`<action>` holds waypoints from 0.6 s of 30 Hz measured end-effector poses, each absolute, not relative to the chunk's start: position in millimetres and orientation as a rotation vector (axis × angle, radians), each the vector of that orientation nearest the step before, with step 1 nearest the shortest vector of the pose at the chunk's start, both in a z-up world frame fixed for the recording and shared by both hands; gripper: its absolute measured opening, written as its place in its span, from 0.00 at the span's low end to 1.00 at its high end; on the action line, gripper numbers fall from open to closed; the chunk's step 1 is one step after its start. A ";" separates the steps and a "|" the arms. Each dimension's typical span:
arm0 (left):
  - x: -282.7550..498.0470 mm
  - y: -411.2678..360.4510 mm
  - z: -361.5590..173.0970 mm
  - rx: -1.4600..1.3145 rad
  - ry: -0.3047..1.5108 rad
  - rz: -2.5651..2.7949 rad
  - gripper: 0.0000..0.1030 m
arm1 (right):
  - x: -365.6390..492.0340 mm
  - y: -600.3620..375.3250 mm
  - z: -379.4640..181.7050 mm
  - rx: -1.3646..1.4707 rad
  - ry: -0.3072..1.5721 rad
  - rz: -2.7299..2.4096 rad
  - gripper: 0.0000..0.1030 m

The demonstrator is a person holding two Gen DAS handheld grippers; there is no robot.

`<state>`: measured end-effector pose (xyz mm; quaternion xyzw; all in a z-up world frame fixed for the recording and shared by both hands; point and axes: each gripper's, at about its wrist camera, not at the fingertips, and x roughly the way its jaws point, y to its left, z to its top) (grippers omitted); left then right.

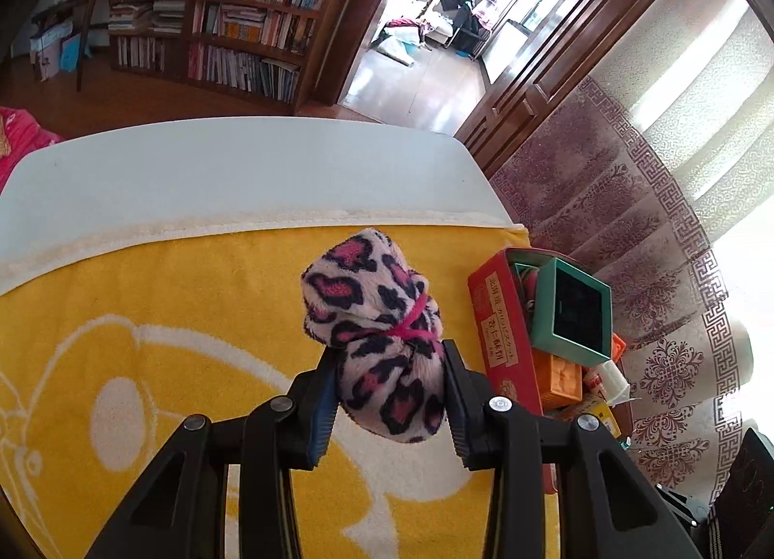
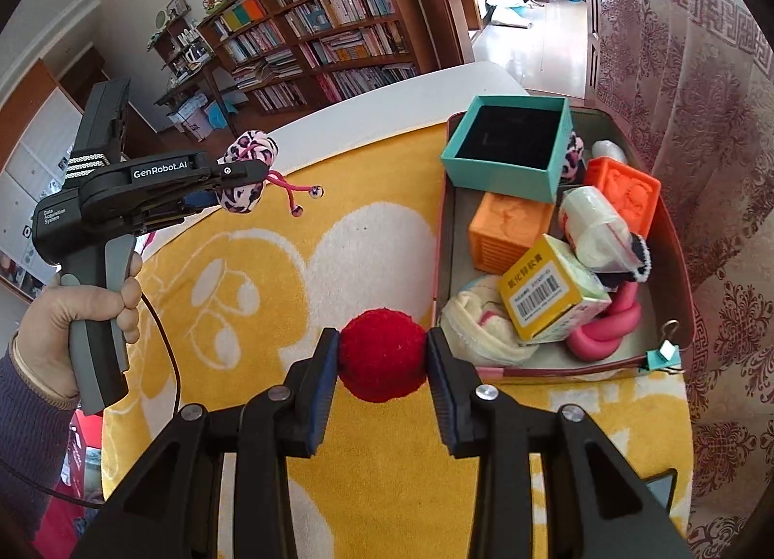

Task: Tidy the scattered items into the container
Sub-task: 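Carry the leopard plush and red ball into the tin and open both grippers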

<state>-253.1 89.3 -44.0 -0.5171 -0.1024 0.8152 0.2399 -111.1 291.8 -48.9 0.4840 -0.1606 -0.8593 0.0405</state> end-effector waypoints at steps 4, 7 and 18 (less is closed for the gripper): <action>-233.1 128.1 -28.5 -1.382 -0.274 2.164 0.39 | -96.0 320.3 -39.3 1.457 -0.530 -2.691 0.38; -220.5 158.3 -20.5 -1.369 -0.259 2.119 0.39 | -85.9 340.7 -32.2 1.432 -0.556 -2.729 0.38; -192.0 232.6 -28.8 -1.389 -0.195 2.032 0.39 | -71.8 393.1 -17.3 1.367 -0.605 -2.815 0.38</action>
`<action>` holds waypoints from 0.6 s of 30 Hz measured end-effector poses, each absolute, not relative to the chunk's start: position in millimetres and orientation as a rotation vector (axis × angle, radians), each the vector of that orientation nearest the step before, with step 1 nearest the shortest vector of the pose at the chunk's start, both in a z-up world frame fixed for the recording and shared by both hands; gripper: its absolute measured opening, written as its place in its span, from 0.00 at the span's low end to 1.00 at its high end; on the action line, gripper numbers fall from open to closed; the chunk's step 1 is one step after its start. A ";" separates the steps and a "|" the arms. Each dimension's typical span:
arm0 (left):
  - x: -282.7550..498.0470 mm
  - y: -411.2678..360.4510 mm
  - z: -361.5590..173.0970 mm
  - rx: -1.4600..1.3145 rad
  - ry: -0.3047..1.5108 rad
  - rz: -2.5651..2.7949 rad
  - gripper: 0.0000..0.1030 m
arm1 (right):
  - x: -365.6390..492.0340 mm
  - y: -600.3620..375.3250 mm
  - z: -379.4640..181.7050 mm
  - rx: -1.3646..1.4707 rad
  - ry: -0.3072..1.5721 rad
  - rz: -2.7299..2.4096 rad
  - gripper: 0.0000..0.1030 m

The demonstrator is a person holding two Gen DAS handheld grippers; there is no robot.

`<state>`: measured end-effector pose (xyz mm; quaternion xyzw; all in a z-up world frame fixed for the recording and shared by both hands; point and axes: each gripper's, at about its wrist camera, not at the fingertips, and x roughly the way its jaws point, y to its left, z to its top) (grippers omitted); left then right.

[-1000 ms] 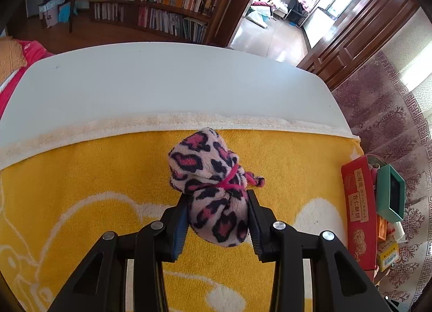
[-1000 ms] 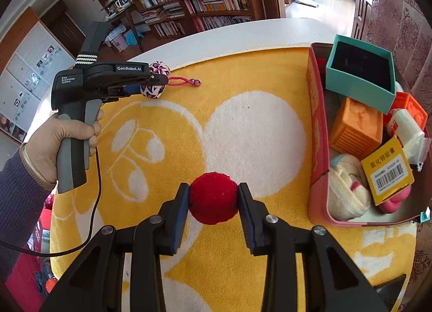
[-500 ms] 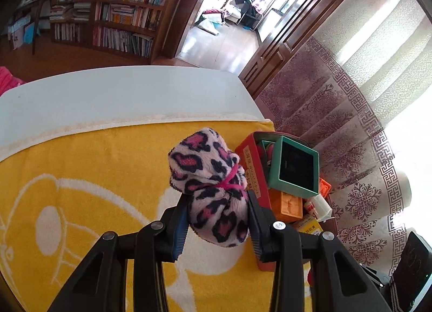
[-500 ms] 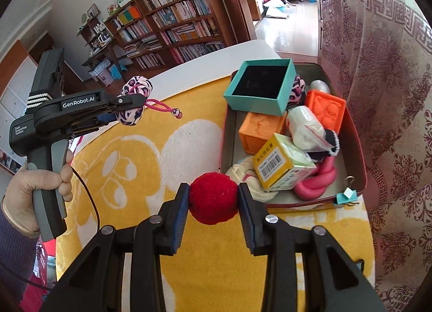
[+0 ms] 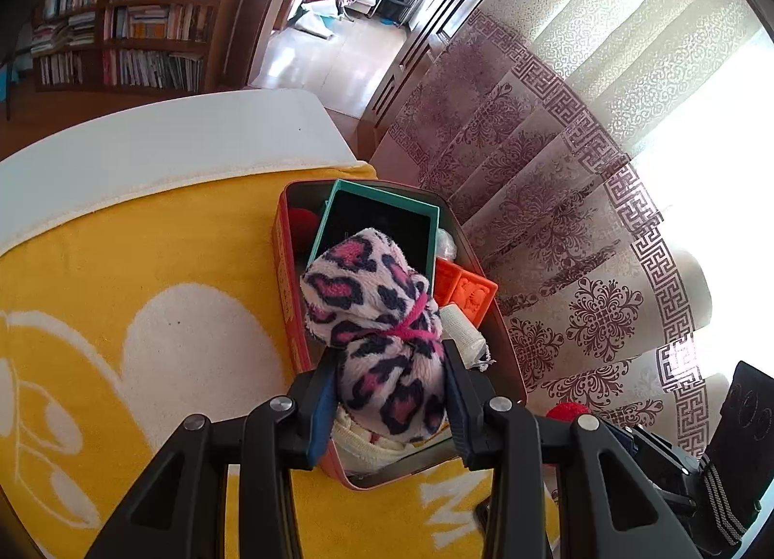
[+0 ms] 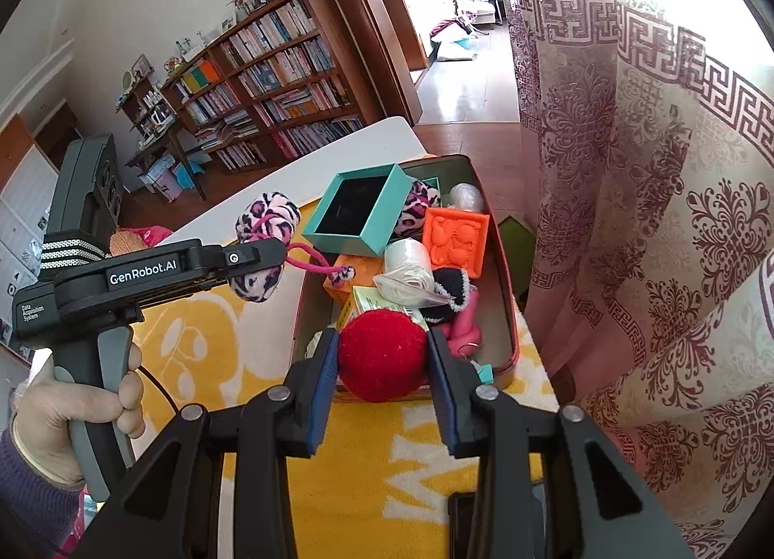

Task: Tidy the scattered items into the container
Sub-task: 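Carry the leopard plush and red ball into the tin and open both grippers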

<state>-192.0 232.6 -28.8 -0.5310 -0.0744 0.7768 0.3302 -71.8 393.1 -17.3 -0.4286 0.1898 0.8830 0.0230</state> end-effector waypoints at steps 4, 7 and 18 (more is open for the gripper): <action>-193.5 243.8 -45.4 -1.438 -0.180 2.022 0.40 | -80.9 404.7 -19.3 -1.306 0.570 2.726 0.38; -195.9 245.8 -58.3 -1.499 -0.195 2.003 0.48 | -93.1 413.3 -30.2 -1.317 0.554 2.700 0.38; -192.0 224.8 -42.1 -1.469 -0.239 2.027 0.81 | -98.8 425.6 -61.6 -1.402 0.561 2.612 0.60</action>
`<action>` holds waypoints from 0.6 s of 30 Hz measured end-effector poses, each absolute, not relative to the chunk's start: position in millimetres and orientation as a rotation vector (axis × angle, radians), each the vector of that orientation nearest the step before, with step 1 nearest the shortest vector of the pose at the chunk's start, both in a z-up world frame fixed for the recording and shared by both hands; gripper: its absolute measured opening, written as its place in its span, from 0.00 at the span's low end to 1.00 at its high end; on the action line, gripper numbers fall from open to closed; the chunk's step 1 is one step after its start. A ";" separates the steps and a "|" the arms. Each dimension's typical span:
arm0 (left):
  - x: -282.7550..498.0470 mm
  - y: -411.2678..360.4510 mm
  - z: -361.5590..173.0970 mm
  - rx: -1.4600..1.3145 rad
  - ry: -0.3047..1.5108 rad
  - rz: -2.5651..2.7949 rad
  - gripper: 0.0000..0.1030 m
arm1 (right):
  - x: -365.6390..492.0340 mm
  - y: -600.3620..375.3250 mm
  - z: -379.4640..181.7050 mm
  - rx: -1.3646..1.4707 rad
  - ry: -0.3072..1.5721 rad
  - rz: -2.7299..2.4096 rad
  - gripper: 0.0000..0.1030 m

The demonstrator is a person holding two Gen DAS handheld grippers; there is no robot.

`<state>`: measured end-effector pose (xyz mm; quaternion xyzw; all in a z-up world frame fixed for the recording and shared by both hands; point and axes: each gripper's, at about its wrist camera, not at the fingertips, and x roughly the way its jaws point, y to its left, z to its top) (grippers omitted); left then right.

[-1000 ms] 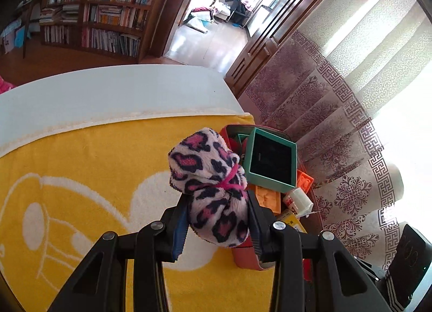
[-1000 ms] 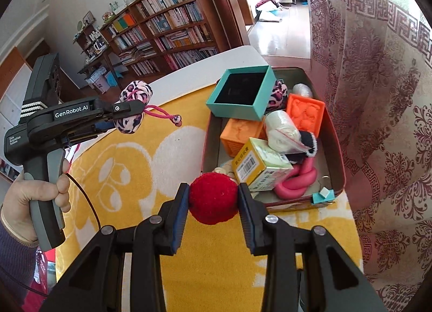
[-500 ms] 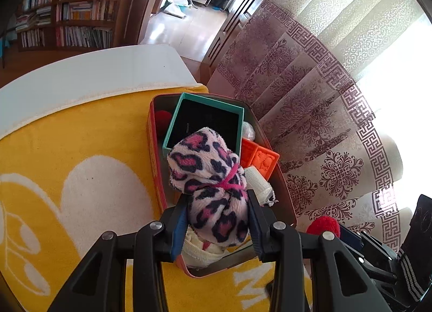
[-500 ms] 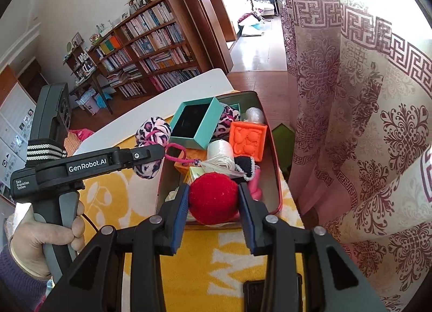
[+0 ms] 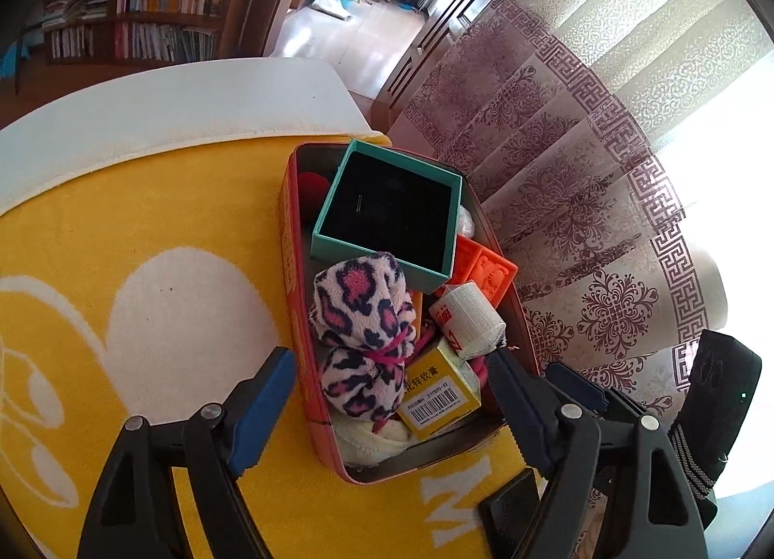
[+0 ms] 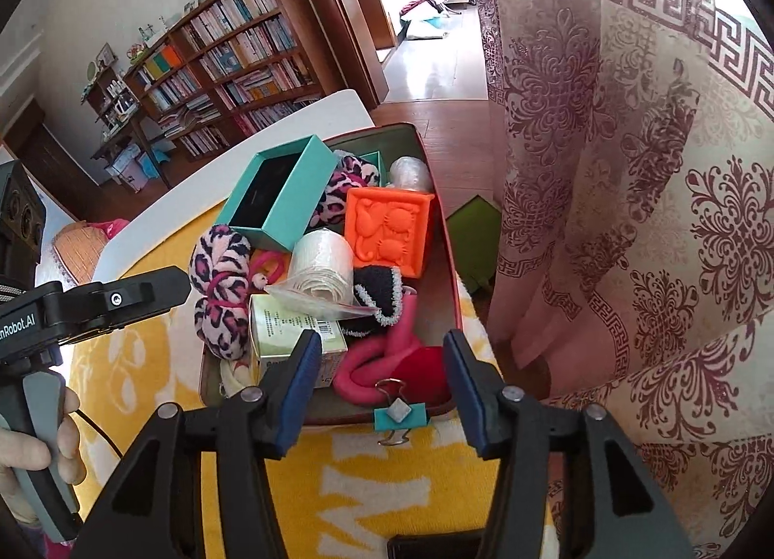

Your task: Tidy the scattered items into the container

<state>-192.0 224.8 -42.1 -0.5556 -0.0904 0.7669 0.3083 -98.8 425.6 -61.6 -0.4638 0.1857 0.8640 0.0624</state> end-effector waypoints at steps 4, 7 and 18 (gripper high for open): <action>-187.4 211.9 -22.7 -1.412 -0.272 2.090 0.96 | -94.5 426.1 -51.3 -1.370 0.562 2.623 0.68; -179.9 203.2 -7.2 -1.379 -0.285 2.142 1.00 | -87.7 424.3 -45.2 -1.363 0.572 2.627 0.72; -112.9 225.2 32.7 -1.280 0.090 2.275 1.00 | -73.7 400.5 -42.3 -1.430 0.518 2.613 0.76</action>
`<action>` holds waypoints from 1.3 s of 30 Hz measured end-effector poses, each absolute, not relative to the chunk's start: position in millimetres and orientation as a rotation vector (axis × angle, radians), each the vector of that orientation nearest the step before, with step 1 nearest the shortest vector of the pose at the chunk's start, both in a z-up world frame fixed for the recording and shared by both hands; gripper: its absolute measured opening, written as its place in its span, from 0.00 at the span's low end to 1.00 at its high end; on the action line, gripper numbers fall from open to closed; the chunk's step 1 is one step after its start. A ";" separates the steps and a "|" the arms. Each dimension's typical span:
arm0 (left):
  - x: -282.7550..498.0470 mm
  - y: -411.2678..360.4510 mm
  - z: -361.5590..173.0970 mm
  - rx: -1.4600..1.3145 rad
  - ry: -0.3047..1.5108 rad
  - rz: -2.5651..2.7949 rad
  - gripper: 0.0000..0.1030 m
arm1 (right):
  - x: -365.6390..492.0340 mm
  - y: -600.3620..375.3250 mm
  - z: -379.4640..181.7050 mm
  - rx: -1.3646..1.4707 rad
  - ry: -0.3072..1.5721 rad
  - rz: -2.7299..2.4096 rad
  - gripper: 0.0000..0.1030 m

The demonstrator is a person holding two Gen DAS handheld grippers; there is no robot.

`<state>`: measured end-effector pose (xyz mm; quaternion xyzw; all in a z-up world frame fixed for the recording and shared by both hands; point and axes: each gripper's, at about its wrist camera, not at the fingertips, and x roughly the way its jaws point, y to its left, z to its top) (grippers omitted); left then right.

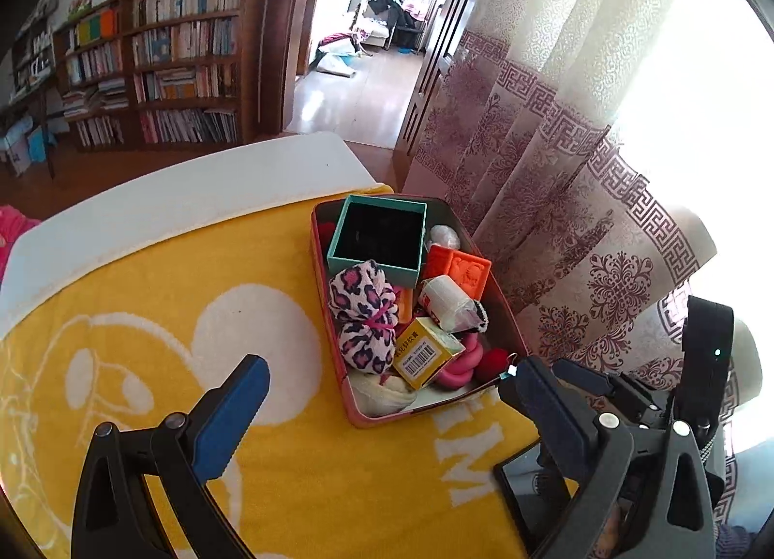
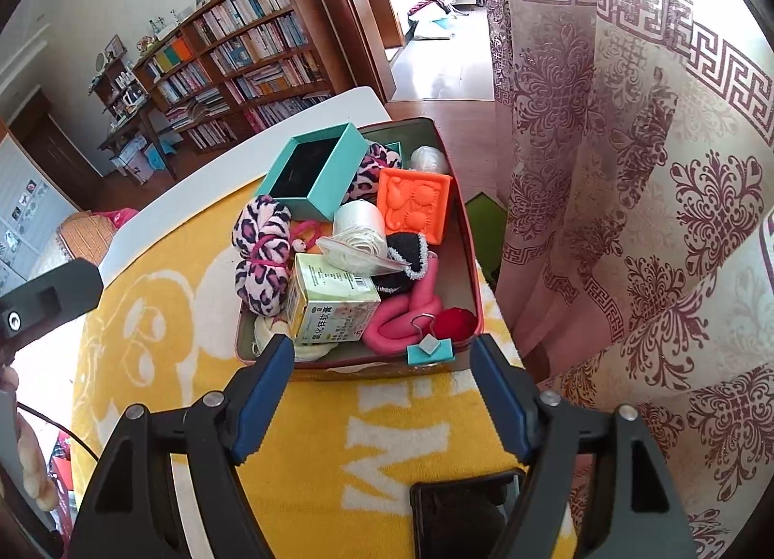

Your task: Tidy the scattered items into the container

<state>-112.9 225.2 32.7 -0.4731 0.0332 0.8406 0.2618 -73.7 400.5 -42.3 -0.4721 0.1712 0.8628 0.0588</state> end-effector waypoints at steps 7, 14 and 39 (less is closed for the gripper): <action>-103.1 232.1 50.2 -1.320 0.150 2.378 1.00 | -70.7 406.6 -29.4 -1.376 0.468 2.598 0.77; -99.0 225.5 68.1 -1.294 0.121 2.480 1.00 | -66.5 408.8 -20.9 -1.345 0.472 2.609 0.78; -79.4 254.0 94.8 -1.262 0.198 2.479 1.00 | -55.5 415.5 -10.3 -1.268 0.542 2.643 0.79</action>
